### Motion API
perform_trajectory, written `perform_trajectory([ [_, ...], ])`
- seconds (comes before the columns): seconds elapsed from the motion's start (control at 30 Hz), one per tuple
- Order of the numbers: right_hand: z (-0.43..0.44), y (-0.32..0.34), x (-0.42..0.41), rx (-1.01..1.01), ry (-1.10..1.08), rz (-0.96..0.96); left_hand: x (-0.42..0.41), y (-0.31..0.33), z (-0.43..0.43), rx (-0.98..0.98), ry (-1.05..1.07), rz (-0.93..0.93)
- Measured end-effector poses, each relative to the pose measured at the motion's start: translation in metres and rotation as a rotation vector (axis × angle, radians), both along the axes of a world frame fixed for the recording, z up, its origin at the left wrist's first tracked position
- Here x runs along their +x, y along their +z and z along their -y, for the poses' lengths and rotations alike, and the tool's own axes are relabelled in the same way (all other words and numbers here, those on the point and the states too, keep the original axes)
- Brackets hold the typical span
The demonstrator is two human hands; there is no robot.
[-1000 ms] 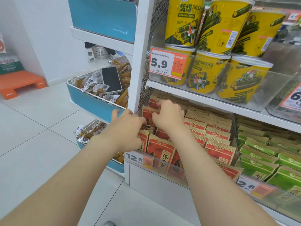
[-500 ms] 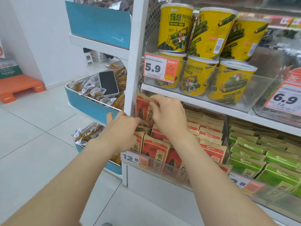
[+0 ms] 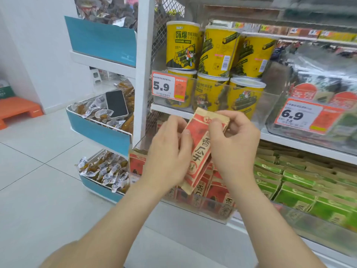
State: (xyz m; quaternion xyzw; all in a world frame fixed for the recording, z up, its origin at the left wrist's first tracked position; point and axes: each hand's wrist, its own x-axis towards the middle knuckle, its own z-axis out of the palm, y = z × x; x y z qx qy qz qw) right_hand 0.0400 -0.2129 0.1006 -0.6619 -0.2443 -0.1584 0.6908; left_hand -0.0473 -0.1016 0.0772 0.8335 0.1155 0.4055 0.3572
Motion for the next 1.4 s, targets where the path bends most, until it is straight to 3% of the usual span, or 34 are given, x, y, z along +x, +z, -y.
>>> perform_trajectory([
  [0.2, 0.027, -0.006, -0.003, -0.023, 0.265, -0.267, 0.009, 0.003, 0.031, -0.382, -0.118, -0.090],
  [0.3, 0.037, -0.012, 0.000, -0.173, 0.386, -0.215, 0.016, 0.004, 0.037, -0.652, -0.197, -0.092],
  [0.5, 0.040, -0.019, 0.008, -0.220, 0.318, -0.147, 0.033, 0.005, 0.048, -1.037, -0.372, -0.015],
  [0.8, 0.050, -0.017, 0.012, -0.147, 0.282, -0.088, 0.029, 0.011, 0.059, -0.838, -0.344, 0.016],
  [1.03, 0.051, -0.014, 0.008, -0.175, 0.328, -0.043, 0.017, 0.005, 0.050, -0.294, -0.265, 0.038],
  [1.4, 0.043, -0.014, 0.006, -0.143, 0.346, -0.037, 0.010, 0.007, 0.034, -0.307, -0.337, -0.013],
])
